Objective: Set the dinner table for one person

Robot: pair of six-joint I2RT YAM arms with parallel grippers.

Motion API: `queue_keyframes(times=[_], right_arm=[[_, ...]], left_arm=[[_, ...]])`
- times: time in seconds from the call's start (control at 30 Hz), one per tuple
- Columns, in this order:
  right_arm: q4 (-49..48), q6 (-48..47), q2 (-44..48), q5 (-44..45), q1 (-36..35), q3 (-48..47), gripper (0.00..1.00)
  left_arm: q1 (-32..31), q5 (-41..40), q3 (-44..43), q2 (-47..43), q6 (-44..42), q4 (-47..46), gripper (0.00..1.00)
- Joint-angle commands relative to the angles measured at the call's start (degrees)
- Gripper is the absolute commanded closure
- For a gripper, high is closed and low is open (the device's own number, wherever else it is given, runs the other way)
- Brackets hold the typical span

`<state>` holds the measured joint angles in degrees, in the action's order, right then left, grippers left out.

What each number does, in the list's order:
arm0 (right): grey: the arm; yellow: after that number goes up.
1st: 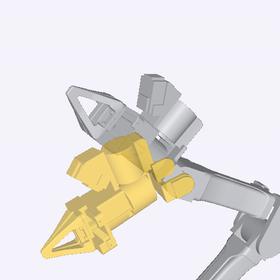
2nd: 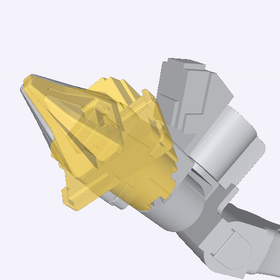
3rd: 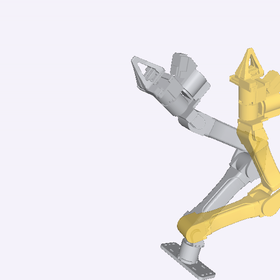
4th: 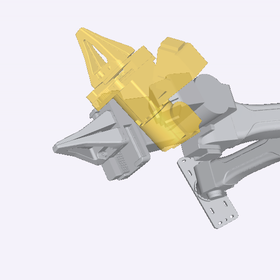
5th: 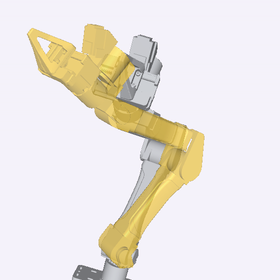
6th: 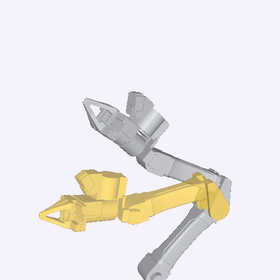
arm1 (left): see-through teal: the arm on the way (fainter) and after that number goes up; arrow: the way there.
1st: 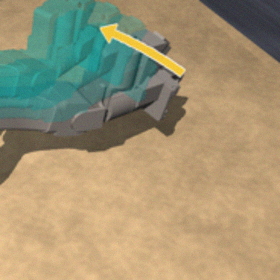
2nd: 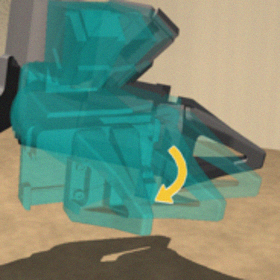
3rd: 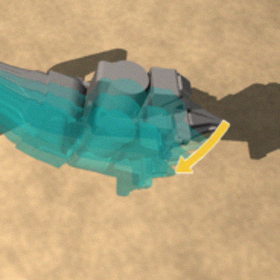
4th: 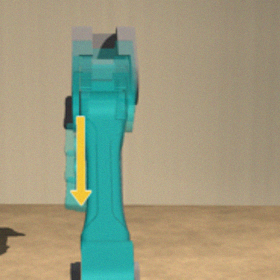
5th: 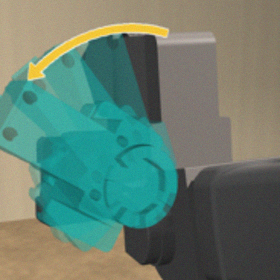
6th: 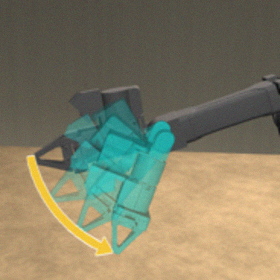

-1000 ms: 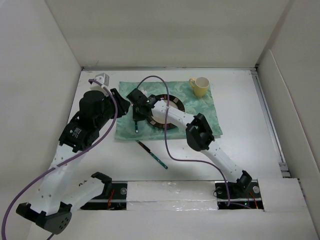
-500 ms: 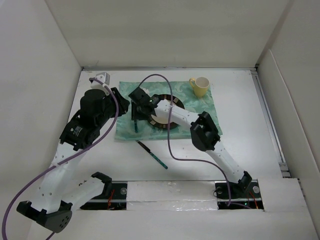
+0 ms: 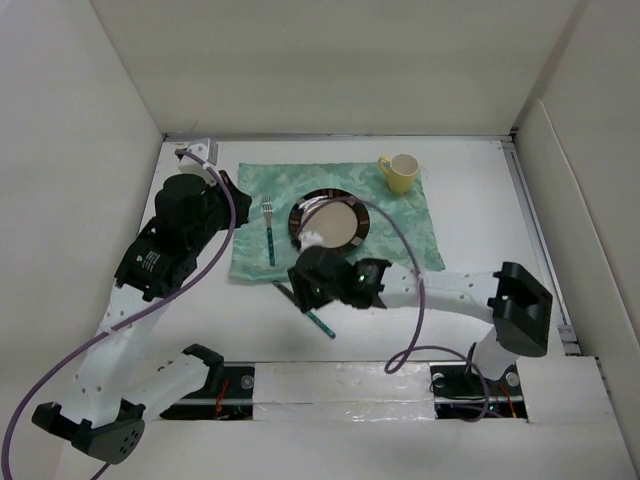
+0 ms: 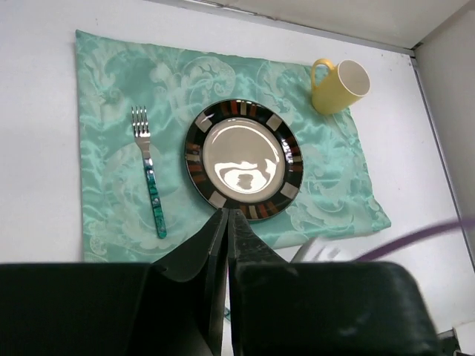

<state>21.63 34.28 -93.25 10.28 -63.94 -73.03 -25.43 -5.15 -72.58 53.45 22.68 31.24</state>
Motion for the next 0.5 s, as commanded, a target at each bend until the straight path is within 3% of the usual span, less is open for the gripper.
queue_keyframes(times=[0.0, 0.03, 0.1, 0.27, 0.4, 0.47], right_arm=[[-0.6, -2.4, -1.4, 3.7, -5.6, 7.5, 0.5], [-1.2, -2.6, -1.4, 4.0, -6.3, 9.2, 0.43], [-2.0, -2.8, -2.4, 4.0, -7.0, 10.2, 0.42], [-2.4, -4.0, -7.8, 5.9, -7.5, 10.5, 0.41], [-4.0, -4.5, -11.3, 5.8, -8.6, 11.7, 0.43], [-6.8, -4.1, -13.4, 4.9, -9.4, 12.7, 0.51]], left_arm=[[-0.2, -0.8, 0.7, -2.1, 0.4, 0.5, 0.99], [-0.2, -1.0, 0.8, -2.2, 0.6, 0.7, 0.96], [-0.2, -0.7, 0.6, -2.3, 1.0, 0.9, 0.87], [-0.2, -0.2, 0.2, -2.1, 3.4, 1.2, 0.83], [-0.2, -0.1, 0.8, -3.1, 4.7, 1.4, 0.82], [-0.2, -1.3, 1.6, -4.1, 5.2, 1.6, 0.82]])
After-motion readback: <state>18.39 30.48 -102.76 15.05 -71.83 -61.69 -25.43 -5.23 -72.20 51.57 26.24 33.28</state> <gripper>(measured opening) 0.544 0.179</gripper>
